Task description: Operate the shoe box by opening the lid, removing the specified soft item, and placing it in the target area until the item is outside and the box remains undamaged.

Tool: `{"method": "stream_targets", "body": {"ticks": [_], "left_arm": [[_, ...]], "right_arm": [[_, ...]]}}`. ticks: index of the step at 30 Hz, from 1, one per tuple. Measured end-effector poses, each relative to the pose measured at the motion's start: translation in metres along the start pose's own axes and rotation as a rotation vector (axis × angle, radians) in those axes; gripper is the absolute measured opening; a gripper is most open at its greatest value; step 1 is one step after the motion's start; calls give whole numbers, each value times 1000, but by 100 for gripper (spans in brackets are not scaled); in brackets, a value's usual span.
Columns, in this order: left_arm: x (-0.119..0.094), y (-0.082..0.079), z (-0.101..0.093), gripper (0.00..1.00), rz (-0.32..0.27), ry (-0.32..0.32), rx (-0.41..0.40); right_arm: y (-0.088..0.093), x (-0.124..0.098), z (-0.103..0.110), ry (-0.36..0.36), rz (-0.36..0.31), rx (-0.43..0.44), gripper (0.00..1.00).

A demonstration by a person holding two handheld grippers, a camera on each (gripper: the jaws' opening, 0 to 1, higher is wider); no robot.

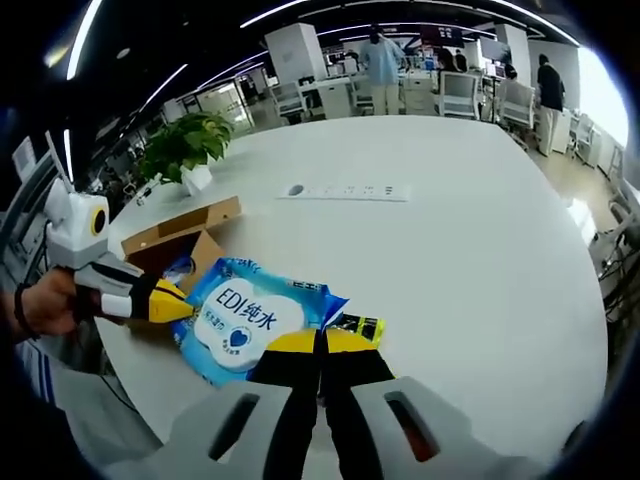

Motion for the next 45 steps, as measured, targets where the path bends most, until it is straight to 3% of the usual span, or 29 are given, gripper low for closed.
{"method": "stream_targets", "body": {"ticks": [28, 45], "left_arm": [[48, 17, 2, 0, 71, -63, -32], [58, 24, 3, 0, 77, -79, -19]], "right_arm": [[32, 48, -40, -34, 84, 37, 0], [43, 55, -47, -42, 83, 22, 0]]}}
Point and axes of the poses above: the point that each gripper's makers call its tool centre point, and the gripper's own axes: x roughly forward along the fingers, z roughly to its left, y roughly out of its underside, the point moved 10 cm from there along -x, roughly backward along the fingers, and after that the axes turned 3 degrees about -y, right-handed, at the moved point
